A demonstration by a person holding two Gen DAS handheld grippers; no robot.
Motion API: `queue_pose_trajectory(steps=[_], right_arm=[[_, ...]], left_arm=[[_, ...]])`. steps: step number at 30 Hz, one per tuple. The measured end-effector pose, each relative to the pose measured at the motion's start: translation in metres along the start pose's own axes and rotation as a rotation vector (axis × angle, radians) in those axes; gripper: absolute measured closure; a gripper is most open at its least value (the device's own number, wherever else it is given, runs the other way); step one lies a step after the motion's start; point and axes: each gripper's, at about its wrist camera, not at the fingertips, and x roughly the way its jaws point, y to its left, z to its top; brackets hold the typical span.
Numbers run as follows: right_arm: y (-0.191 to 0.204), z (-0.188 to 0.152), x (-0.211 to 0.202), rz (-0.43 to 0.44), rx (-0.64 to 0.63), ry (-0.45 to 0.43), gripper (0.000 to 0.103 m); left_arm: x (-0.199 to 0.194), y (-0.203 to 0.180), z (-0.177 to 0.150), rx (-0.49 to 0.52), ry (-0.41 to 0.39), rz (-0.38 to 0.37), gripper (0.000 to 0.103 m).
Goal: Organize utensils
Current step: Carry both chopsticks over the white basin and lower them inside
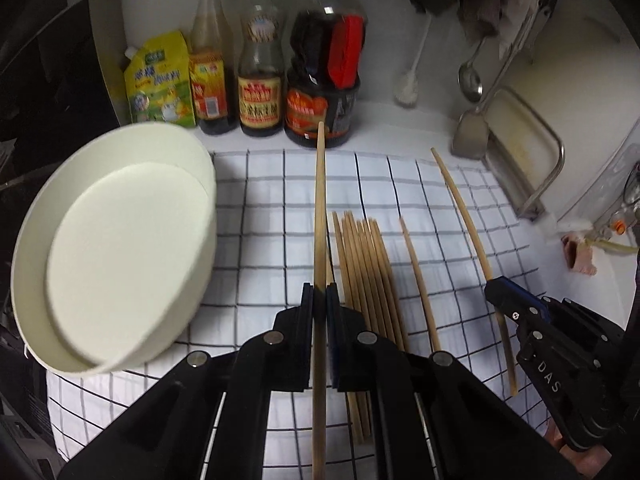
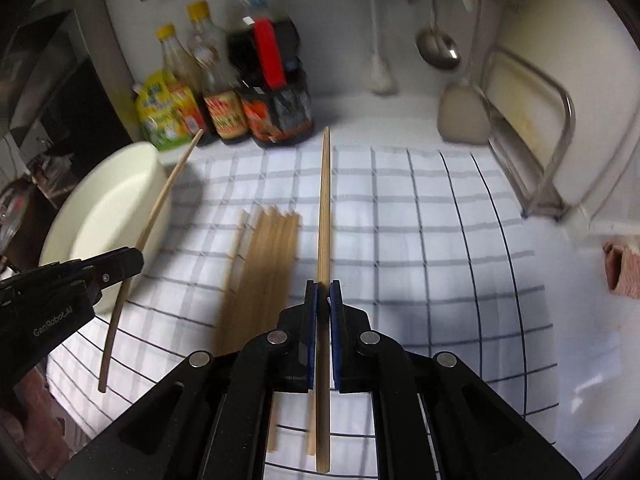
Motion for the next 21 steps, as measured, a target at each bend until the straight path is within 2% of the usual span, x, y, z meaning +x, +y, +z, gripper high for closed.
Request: queue_pose_trajectory(steps=[5, 10, 16, 21], right_arm=[[0.041, 0.029, -0.015, 0.076, -0.03, -0.053, 0.097], [0.107, 0.057, -0.007, 0.174, -0.114, -0.067, 0.097], [0.184, 0.077, 0.032, 0.277, -0.181, -0.004, 0.097], [0.233, 0.077, 0.07, 0.301, -0.218, 0.078, 0.097]], left_arm=[[-0.033, 0.035, 0.021, -0.01, -0.066, 0.024, 0.096], [-0.048, 0.09, 0.035, -0.052, -0.078, 0.073, 0.096], [-0.041, 0.158, 0.041, -0.116, -0.063, 0.125, 0.096], [-0.013, 0.201, 0.036, -0.159, -0.001, 0.141, 0.096]])
